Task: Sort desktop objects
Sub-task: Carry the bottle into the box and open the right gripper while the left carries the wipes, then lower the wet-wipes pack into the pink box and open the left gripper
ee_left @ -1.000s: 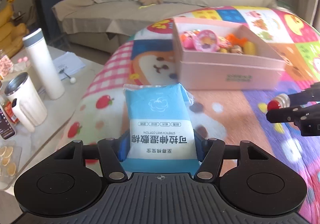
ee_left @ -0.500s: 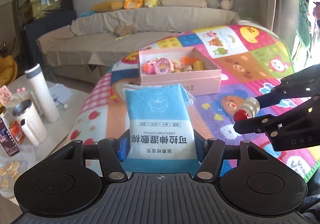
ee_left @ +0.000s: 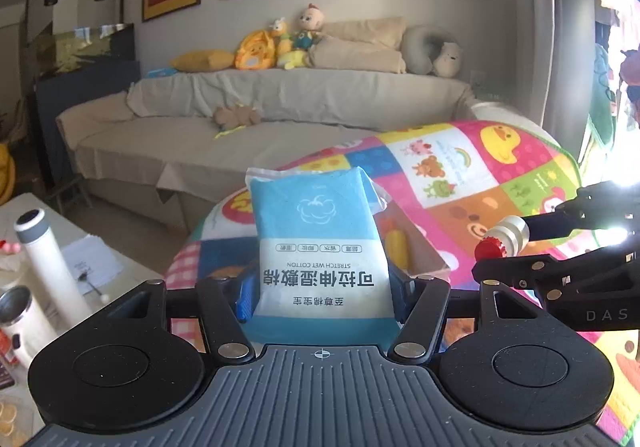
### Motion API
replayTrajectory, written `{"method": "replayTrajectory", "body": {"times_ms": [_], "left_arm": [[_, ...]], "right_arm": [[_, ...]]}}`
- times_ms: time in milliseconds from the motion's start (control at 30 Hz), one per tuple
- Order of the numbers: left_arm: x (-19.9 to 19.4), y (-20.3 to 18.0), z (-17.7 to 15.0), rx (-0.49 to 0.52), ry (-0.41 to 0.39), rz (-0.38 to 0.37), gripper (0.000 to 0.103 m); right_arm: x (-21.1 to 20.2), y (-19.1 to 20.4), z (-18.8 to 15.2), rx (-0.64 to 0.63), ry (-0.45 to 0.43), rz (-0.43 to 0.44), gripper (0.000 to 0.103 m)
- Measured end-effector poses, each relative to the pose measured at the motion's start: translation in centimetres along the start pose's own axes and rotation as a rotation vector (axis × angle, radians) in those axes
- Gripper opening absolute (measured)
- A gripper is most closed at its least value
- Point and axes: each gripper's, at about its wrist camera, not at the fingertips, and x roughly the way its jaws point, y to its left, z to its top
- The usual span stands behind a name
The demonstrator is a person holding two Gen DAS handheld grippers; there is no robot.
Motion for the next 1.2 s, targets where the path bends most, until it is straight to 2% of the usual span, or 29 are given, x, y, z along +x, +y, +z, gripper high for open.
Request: {"method": "replayTrajectory", "body": {"times_ms": [233,367,433,500,667,867,1067,1100,1167,1200], "left_arm": [[10.3,1.4,3.2,-0.040,0.078,-0.064,0.066],[15.1,2.0,3.5,-0.059,0.121,-0.091,0.068],[16.3,2.5,3.2,-0.059,0.138,-0.082,0.072],[16.1,2.8,2.6,-0.051,0.132,-0.071,0.084],[12.6,2.8,0.1,0.002,0.087,0.002,0.095],[8.6,3.7,-3.4,-0.071,0.125,0.054,0.098],[6.7,3.9,-7.1,-0.127,0.193,0.082,0.101],[6.5,3.8,-7.7,-0.132,0.193,0.094,0.101],[6.1,3.8,-8.6,-0.145,0.200,0.109,0.101],[6.1,3.7,-8.9,-0.154,0.207,0.107,0.101]], "right_arm": [[8.1,-4.9,2.6,0.067,0.040,-0.052,0.044],[13.4,-6.3,2.9,0.066,0.069,-0.068,0.044],[15.7,-6.7,2.7,0.059,0.079,-0.073,0.044],[17.3,-7.0,2.3,0.067,0.095,-0.073,0.045],[17.9,-7.4,0.7,0.096,0.100,-0.049,0.052],[17.3,-7.3,0.7,0.124,0.072,-0.043,0.053],[17.7,-5.4,1.4,0.101,0.069,-0.030,0.052],[18.2,-5.1,1.7,0.096,0.078,-0.034,0.052],[19.9,-4.5,2.5,0.106,0.102,-0.027,0.041],[20.6,-4.3,2.9,0.110,0.106,-0.015,0.041]]}}
